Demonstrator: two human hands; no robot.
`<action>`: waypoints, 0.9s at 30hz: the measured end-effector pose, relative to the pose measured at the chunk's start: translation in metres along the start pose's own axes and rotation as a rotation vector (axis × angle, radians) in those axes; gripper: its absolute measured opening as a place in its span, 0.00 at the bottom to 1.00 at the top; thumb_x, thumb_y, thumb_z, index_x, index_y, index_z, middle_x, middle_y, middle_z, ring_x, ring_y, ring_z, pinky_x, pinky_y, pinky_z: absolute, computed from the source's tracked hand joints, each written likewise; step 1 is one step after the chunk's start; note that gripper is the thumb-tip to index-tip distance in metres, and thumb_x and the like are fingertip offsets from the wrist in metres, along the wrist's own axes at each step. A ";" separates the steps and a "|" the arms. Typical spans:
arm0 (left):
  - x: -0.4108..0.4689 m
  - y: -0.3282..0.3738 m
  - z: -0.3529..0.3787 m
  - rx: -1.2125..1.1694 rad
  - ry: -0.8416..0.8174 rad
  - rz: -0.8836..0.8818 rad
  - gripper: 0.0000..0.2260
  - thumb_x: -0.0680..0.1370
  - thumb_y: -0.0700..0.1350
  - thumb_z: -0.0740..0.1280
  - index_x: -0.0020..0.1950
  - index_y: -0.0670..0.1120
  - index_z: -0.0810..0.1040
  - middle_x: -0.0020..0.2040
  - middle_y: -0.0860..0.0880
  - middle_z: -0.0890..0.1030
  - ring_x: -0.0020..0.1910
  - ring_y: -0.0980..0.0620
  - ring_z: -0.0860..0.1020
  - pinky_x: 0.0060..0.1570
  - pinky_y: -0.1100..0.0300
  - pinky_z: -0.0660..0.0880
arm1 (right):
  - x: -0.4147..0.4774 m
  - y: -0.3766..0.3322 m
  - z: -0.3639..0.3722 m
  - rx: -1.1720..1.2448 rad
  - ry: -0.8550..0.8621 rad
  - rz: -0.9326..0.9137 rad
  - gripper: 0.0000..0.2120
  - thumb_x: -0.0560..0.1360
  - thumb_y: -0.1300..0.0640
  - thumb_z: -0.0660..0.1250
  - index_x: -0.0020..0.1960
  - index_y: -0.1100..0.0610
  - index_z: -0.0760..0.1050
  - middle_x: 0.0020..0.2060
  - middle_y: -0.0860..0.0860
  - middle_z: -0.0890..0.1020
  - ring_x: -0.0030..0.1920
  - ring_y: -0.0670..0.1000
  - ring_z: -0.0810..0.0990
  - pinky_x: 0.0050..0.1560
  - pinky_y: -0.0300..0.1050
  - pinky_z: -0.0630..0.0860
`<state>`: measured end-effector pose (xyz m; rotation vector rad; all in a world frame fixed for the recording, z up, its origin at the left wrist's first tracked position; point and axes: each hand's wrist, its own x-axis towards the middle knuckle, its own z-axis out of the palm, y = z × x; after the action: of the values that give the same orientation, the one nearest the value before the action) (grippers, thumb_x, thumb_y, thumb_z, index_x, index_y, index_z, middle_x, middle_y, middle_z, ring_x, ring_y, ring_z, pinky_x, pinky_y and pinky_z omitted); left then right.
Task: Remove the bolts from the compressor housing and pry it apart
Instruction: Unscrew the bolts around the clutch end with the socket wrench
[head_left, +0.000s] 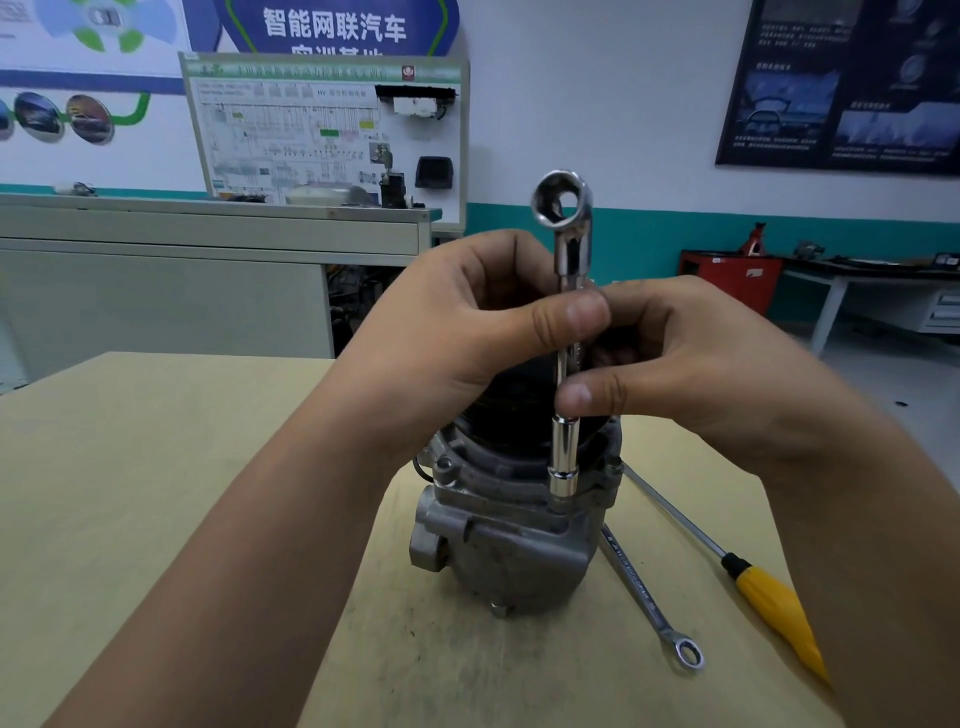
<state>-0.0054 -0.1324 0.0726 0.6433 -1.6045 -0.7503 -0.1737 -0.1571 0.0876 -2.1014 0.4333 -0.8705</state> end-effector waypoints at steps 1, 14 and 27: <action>0.000 0.000 0.000 0.011 0.001 -0.003 0.23 0.63 0.49 0.73 0.46 0.32 0.74 0.37 0.50 0.83 0.37 0.52 0.81 0.42 0.62 0.77 | 0.000 0.000 0.000 -0.002 -0.002 0.001 0.17 0.55 0.54 0.72 0.44 0.56 0.80 0.33 0.46 0.82 0.35 0.39 0.81 0.37 0.29 0.75; -0.003 0.002 -0.001 0.032 -0.137 -0.007 0.06 0.73 0.43 0.69 0.45 0.52 0.85 0.42 0.54 0.85 0.44 0.58 0.82 0.46 0.66 0.76 | -0.001 0.002 -0.003 -0.011 -0.009 -0.007 0.11 0.59 0.55 0.68 0.42 0.52 0.80 0.37 0.47 0.85 0.43 0.43 0.83 0.45 0.32 0.77; -0.002 0.001 -0.001 0.069 -0.107 -0.001 0.04 0.69 0.49 0.70 0.40 0.52 0.83 0.37 0.54 0.82 0.39 0.58 0.80 0.41 0.66 0.75 | -0.003 0.001 -0.006 -0.100 -0.077 -0.007 0.13 0.63 0.54 0.67 0.47 0.53 0.80 0.43 0.49 0.85 0.47 0.45 0.83 0.48 0.33 0.77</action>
<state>-0.0041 -0.1301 0.0722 0.6633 -1.7348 -0.7436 -0.1796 -0.1597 0.0881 -2.2207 0.4374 -0.7838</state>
